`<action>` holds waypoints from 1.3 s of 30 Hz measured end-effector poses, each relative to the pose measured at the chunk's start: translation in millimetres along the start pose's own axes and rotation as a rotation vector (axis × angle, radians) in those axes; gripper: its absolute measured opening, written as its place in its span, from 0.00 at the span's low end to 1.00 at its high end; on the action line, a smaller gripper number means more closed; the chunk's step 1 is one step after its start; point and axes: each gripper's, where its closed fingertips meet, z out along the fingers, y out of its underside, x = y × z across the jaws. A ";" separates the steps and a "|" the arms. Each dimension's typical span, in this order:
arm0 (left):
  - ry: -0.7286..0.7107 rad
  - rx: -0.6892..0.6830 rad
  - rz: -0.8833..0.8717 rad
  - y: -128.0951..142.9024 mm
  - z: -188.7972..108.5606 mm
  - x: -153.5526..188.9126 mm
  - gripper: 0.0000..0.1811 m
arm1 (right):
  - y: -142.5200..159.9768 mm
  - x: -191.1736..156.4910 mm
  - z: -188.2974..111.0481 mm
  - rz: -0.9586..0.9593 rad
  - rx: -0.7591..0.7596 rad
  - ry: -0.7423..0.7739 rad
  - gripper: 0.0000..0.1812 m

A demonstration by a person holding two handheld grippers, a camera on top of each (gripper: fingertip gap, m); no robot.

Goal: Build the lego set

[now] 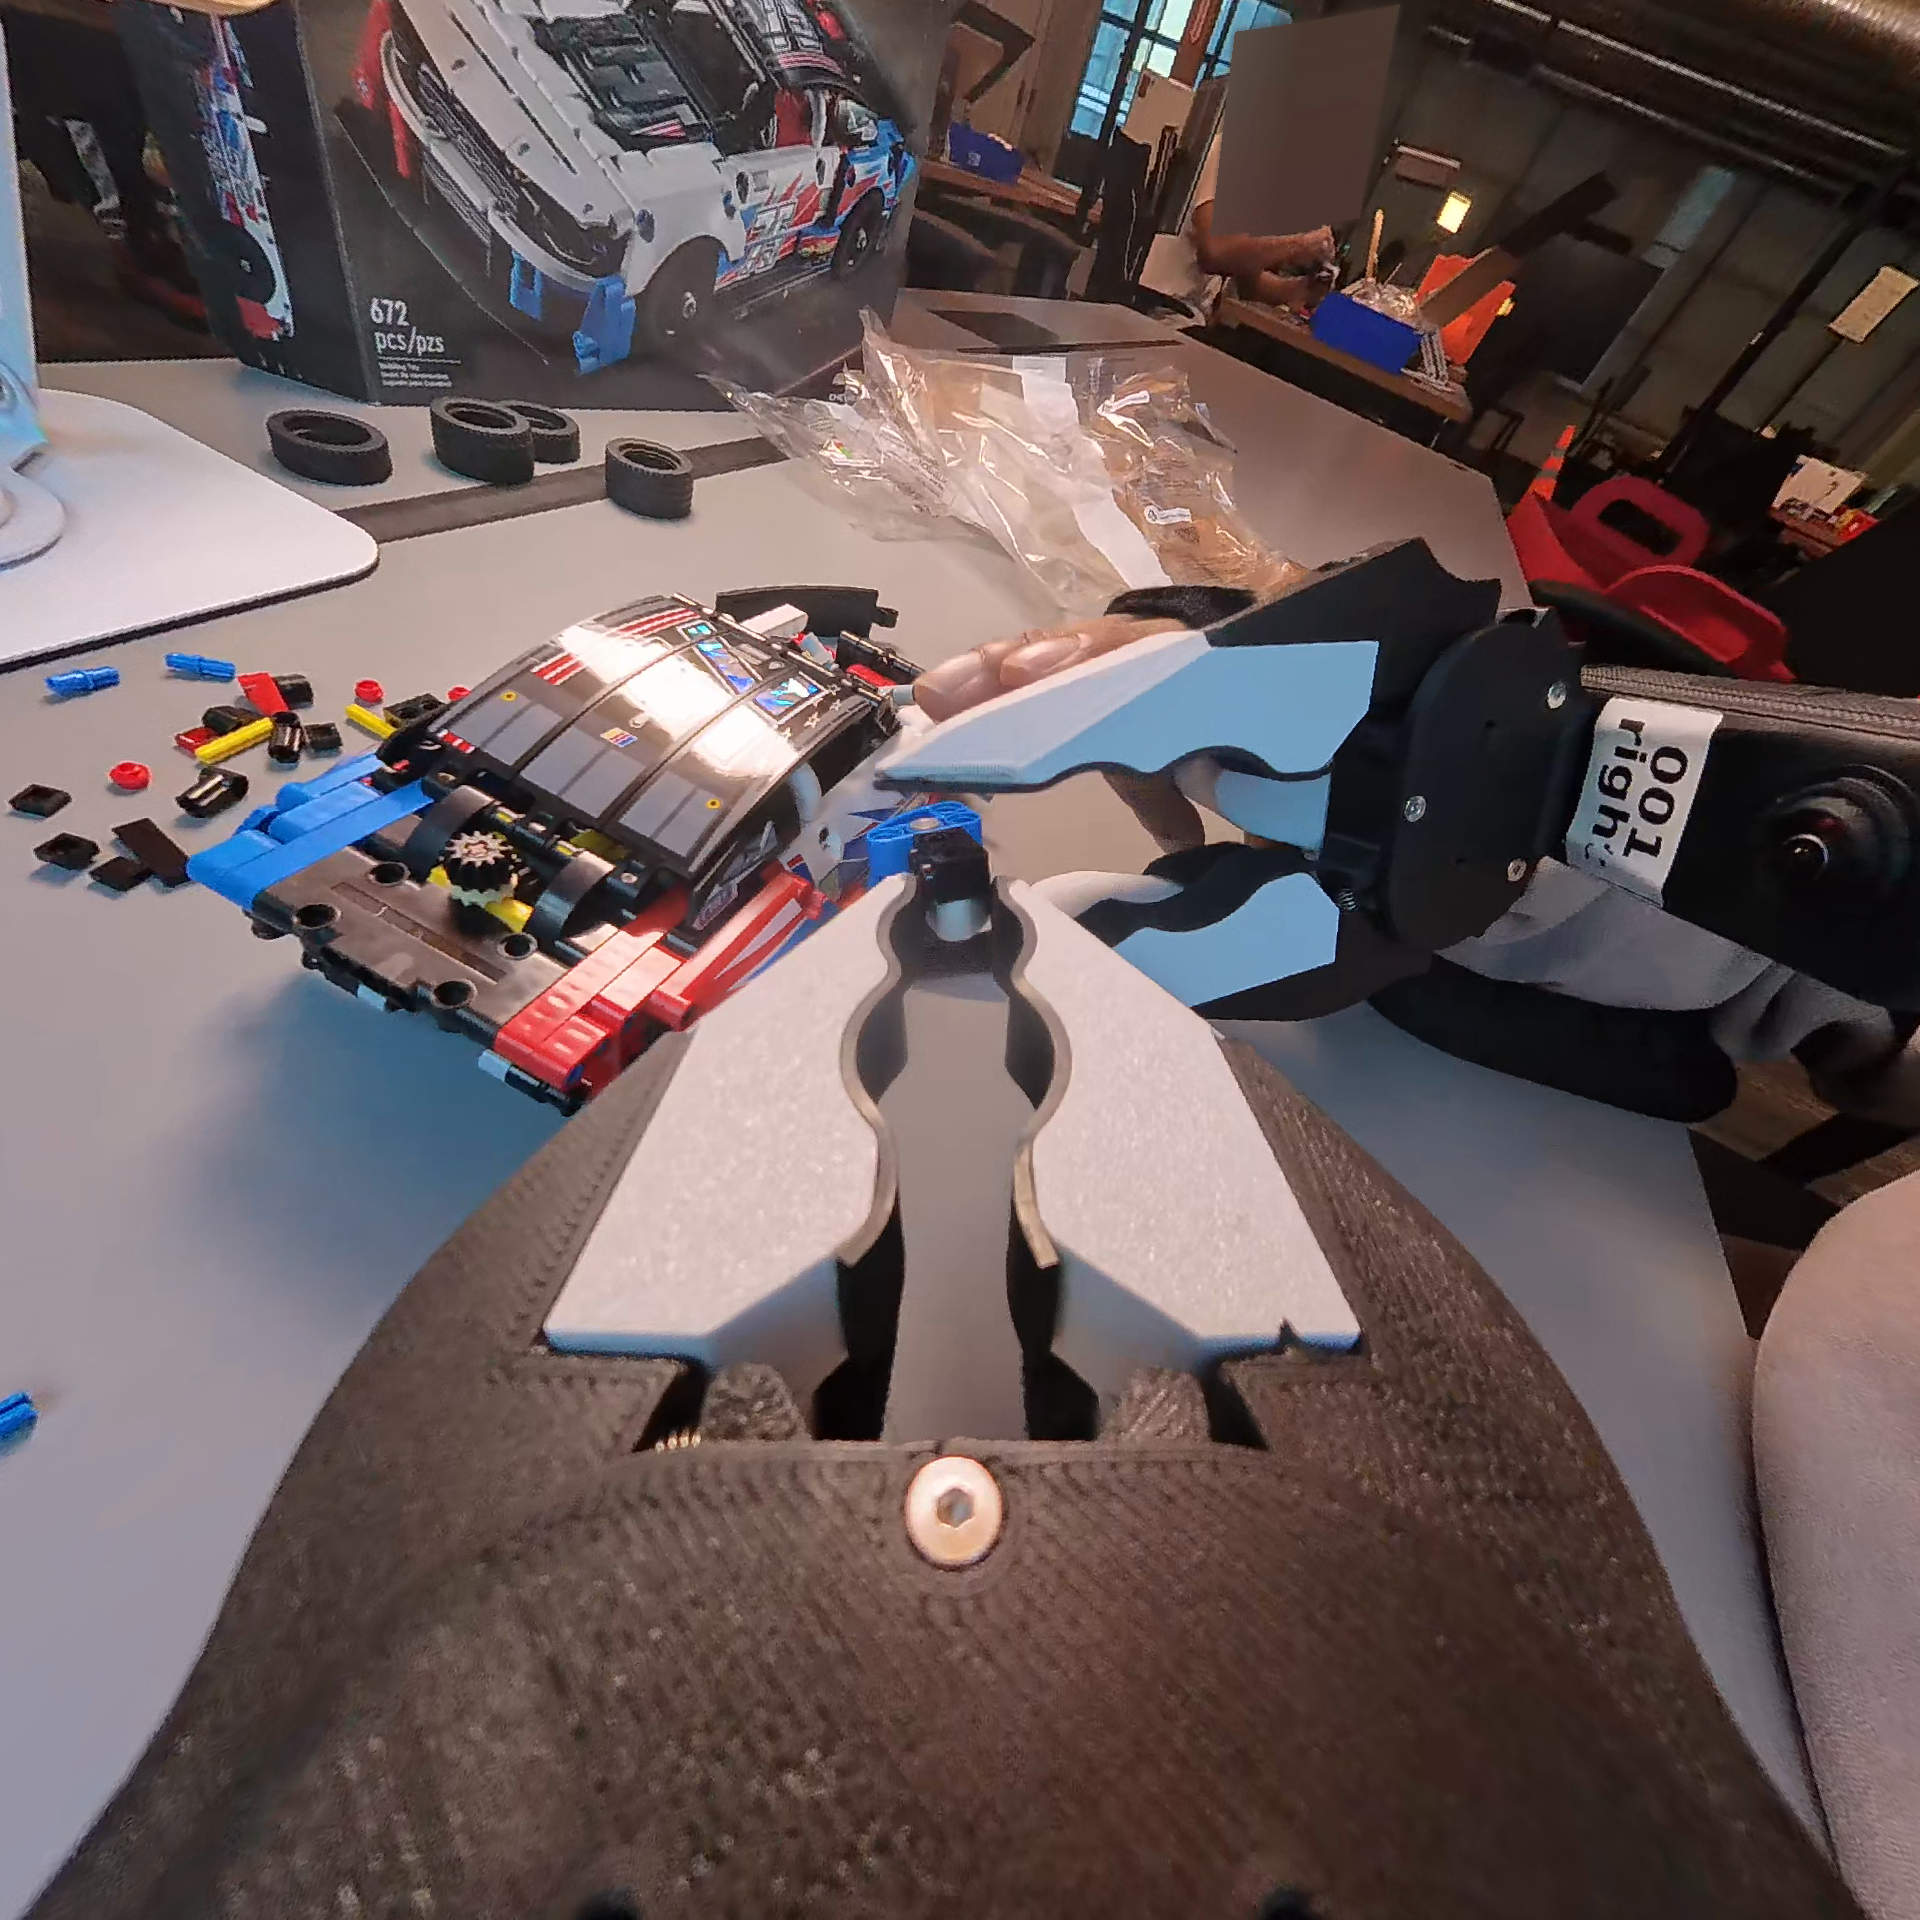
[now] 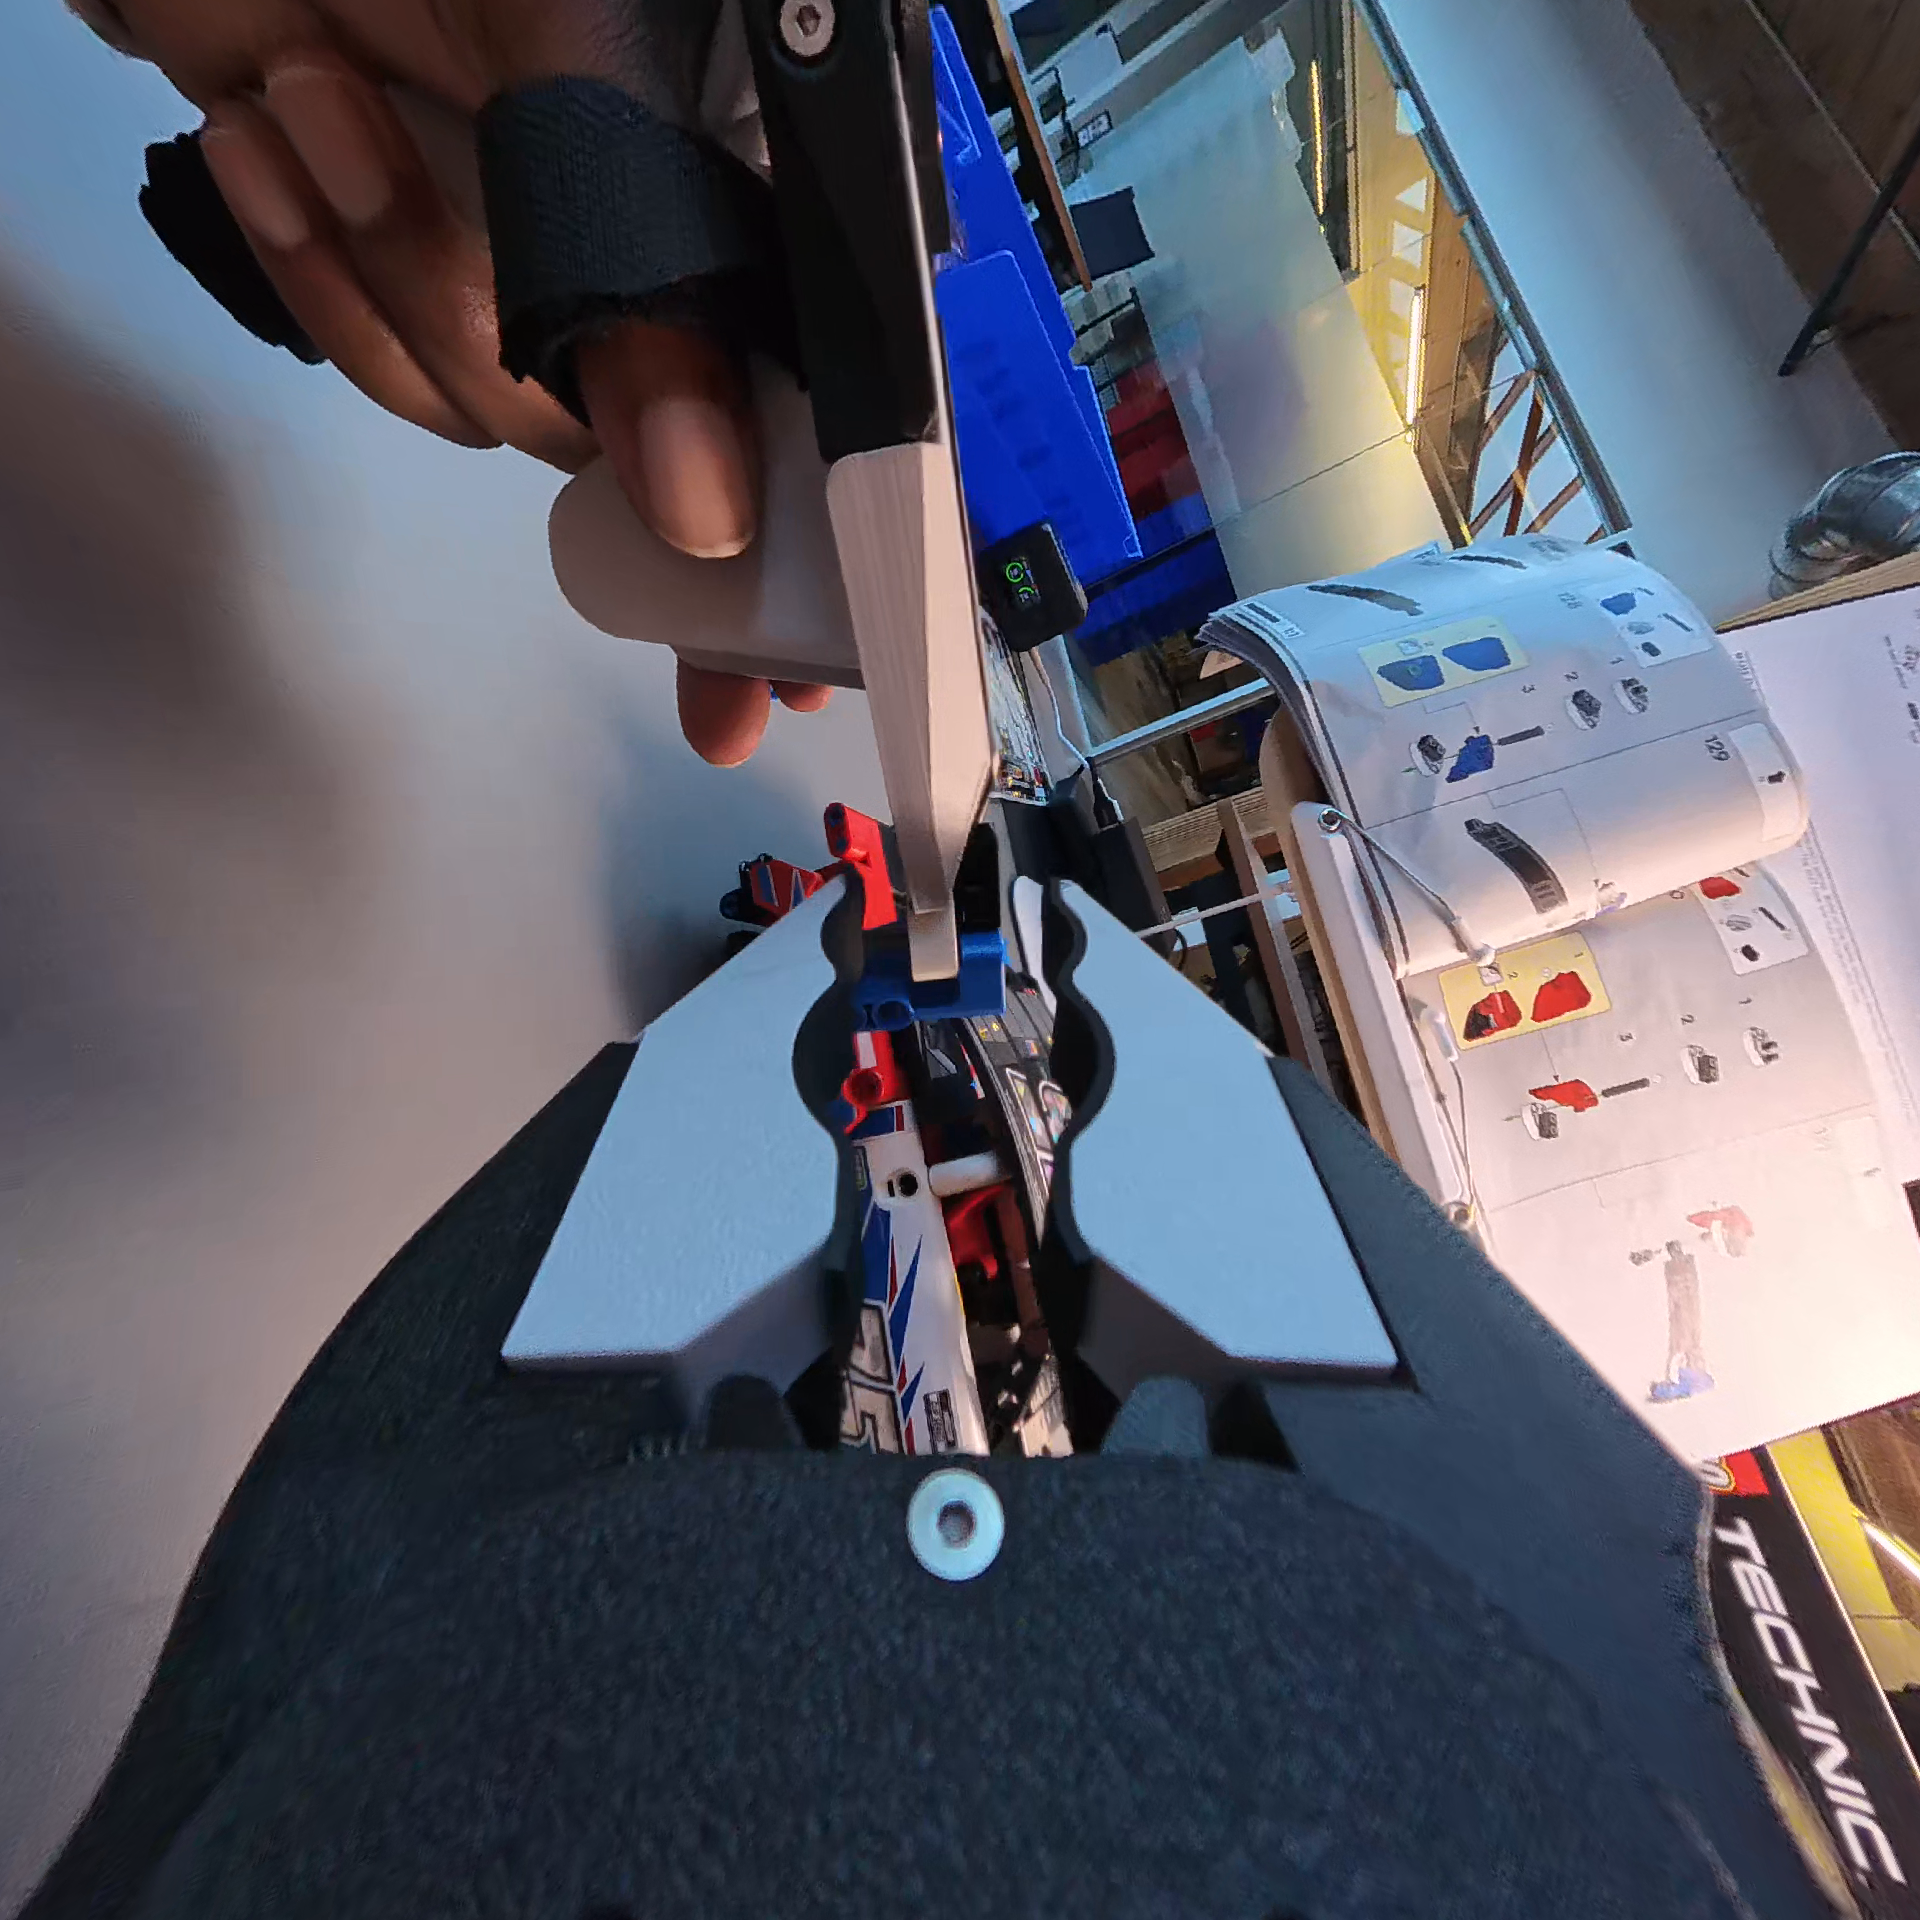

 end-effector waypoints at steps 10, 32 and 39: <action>0.017 0.019 -0.016 0.7 1.8 3.3 0.06 | 2.1 0.0 -2.4 0.012 0.007 -0.004 0.08; 0.034 0.051 -0.021 1.8 4.1 5.0 0.07 | 1.5 -4.2 -5.3 0.003 0.005 -0.003 0.08; 0.010 0.075 -0.012 -2.0 2.8 -0.4 0.07 | 2.9 5.9 -9.7 0.075 0.056 0.008 0.20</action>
